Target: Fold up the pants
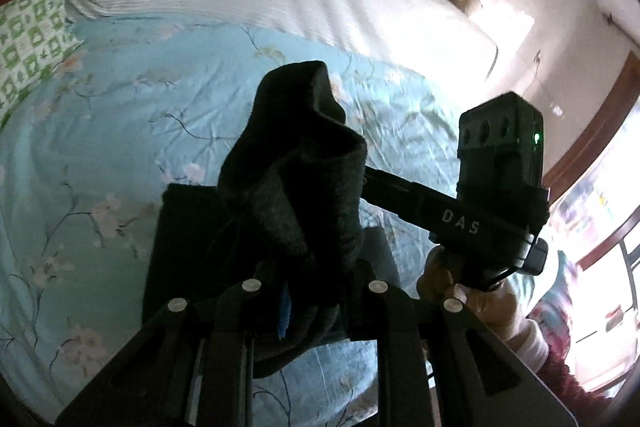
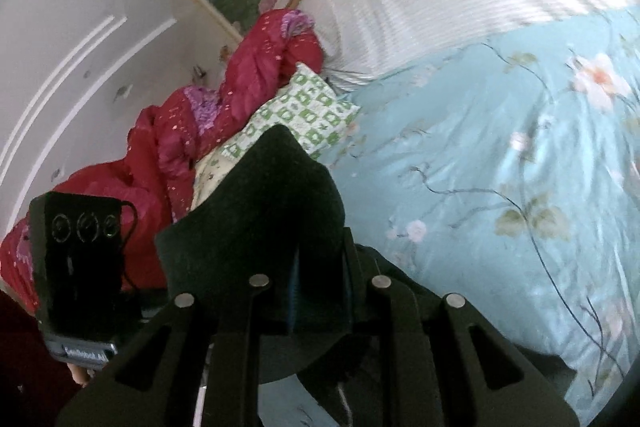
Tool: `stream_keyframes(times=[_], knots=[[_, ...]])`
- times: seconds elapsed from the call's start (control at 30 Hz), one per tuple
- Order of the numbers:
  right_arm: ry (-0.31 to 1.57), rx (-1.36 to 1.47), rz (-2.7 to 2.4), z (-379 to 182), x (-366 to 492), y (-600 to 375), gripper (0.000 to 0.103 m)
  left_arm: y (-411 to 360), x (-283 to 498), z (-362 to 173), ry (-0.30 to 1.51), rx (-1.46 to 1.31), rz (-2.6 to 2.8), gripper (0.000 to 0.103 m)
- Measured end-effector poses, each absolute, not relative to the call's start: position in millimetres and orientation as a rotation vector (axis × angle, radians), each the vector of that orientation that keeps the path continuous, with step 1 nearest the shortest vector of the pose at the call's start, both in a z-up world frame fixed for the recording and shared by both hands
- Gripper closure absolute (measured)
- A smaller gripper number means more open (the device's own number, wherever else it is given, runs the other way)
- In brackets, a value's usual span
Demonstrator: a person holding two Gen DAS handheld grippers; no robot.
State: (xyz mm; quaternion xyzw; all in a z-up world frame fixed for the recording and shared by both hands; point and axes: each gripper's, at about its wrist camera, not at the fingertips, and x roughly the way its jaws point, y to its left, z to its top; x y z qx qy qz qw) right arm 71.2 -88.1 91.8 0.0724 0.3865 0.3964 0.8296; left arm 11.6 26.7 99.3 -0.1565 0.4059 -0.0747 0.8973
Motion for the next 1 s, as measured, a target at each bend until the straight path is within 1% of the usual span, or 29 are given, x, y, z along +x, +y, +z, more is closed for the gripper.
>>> stream_keyframes(times=[0.33,0.43,0.47,0.5,0.6,0.63,0.7,0.73,0.77,0.8,0.87,1.0], knots=[[0.849,0.243,0.754,62.9,69.8,-141.6,0.084,-13.2,20.2,65.1,0.875,-0.230,-0.200,0.085],[0.852,0.230,0.711,59.7,66.1,-151.0,0.083,-21.0,20.8,58.0,0.869,-0.198,-0.222,0.081],[0.853,0.229,0.687,60.0,65.8,-152.6,0.081,-24.0,20.7,54.7,0.871,-0.187,-0.228,0.078],[0.858,0.228,0.646,59.9,65.3,-157.5,0.076,-27.3,20.9,50.9,0.873,-0.174,-0.235,0.076],[0.866,0.241,0.565,60.1,61.5,-172.4,0.075,-38.2,21.9,43.9,0.865,-0.142,-0.255,0.074],[0.867,0.246,0.541,60.5,58.5,-177.4,0.075,-39.5,24.4,42.5,0.866,-0.137,-0.258,0.071],[0.855,0.261,0.492,63.9,50.3,-188.7,0.075,-49.1,27.5,37.6,0.864,-0.120,-0.284,0.058],[0.847,0.272,0.476,66.0,46.5,-193.6,0.075,-54.1,28.6,34.7,0.861,-0.106,-0.291,0.056],[0.839,0.285,0.457,67.5,42.8,-199.7,0.075,-59.0,29.0,32.4,0.858,-0.092,-0.292,0.050],[0.836,0.295,0.440,69.1,40.7,-201.6,0.075,-63.7,29.6,30.2,0.859,-0.079,-0.296,0.047],[0.832,0.313,0.400,72.6,34.1,-211.0,0.075,-69.4,30.6,26.7,0.866,-0.072,-0.312,0.046],[0.830,0.336,0.335,76.3,21.1,-222.4,0.075,-72.1,29.3,24.7,0.882,-0.088,-0.352,0.039]])
